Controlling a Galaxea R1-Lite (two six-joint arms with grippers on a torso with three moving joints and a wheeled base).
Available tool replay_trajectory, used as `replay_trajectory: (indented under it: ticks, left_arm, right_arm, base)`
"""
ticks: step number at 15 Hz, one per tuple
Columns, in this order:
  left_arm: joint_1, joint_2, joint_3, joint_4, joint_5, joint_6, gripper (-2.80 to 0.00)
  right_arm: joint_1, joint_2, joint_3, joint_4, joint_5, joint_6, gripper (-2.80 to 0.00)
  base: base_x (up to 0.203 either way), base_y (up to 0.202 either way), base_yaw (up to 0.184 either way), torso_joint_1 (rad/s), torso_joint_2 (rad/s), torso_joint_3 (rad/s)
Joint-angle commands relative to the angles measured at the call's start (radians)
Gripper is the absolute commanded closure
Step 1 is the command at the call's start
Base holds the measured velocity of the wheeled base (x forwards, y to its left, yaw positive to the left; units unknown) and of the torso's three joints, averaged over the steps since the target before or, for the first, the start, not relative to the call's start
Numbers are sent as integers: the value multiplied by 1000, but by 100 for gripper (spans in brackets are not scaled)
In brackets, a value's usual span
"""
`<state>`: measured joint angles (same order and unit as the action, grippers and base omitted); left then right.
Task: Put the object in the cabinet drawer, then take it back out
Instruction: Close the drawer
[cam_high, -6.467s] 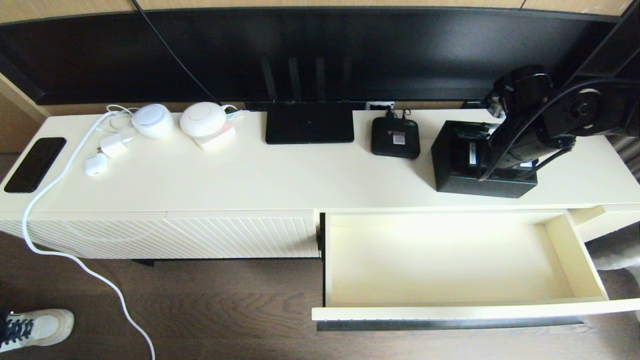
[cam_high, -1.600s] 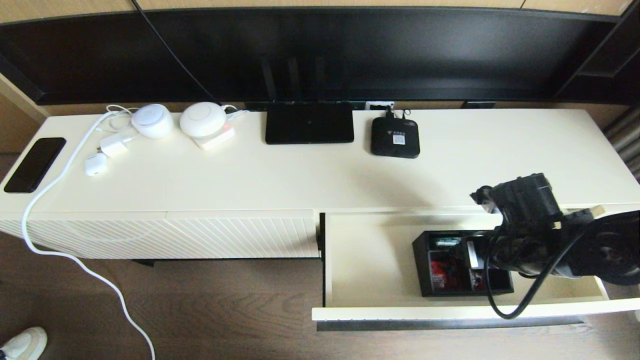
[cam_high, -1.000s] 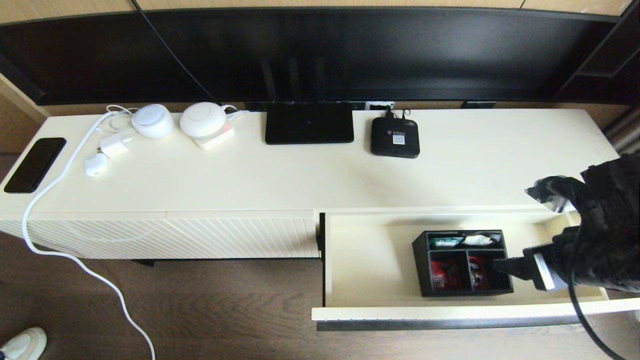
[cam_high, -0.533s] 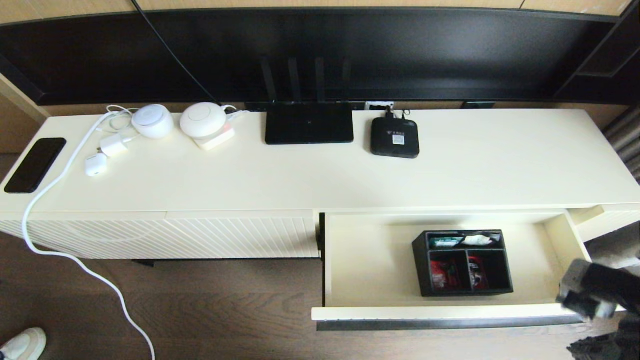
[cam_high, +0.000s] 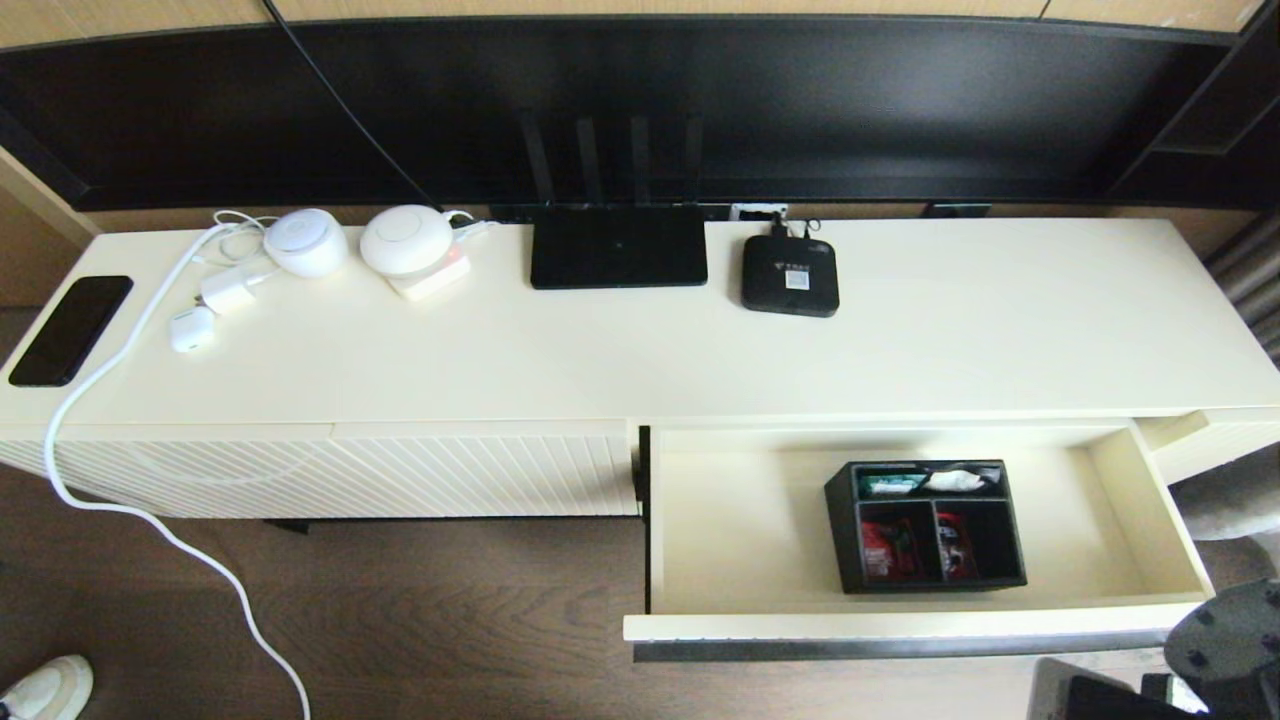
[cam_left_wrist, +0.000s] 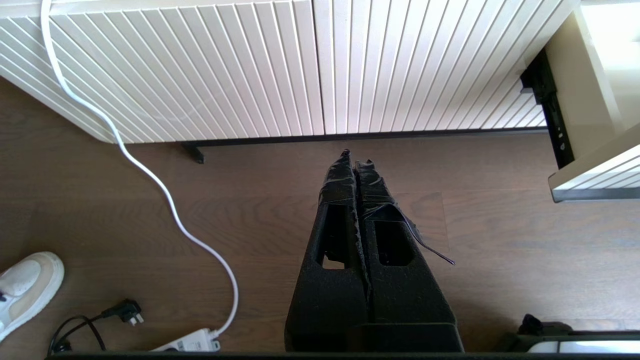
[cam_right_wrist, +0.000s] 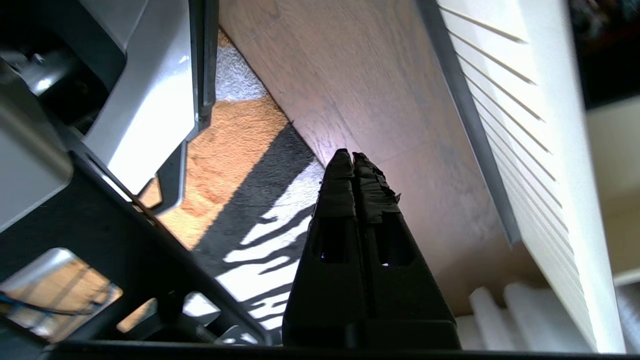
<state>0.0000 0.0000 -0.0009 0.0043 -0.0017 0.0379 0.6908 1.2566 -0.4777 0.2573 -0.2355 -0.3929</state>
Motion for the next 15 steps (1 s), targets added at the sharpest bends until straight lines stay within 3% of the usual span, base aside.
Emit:
replay_trajectory:
  ticks: [1,3,8,11,15]
  left_arm:
    - [0,0,1,0,0,0,0]
    - [0,0,0,0,0,0,0]
    - [0,0,1,0,0,0,0]
    - [0,0,0,0,0,0,0]
    - [0,0,0,0,-1,0,0]
  right_arm:
    - [3,78,70,-88,2,-60,0]
    - [1,117,113,-179,4,-105,0]
    - [-6,245,171,-409,-8,-110,0]
    - [-22,265,179,-474,-70,-121,0]
    - [-46,341,189,-638,-93,-137,0]
  base:
    - [0,0,0,0,0,0]
    - [0,0,0,0,0,0]
    - [0,0,0,0,0,0]
    - [0,0,0,0,0,0]
    - [0,0,0,0,0,0]
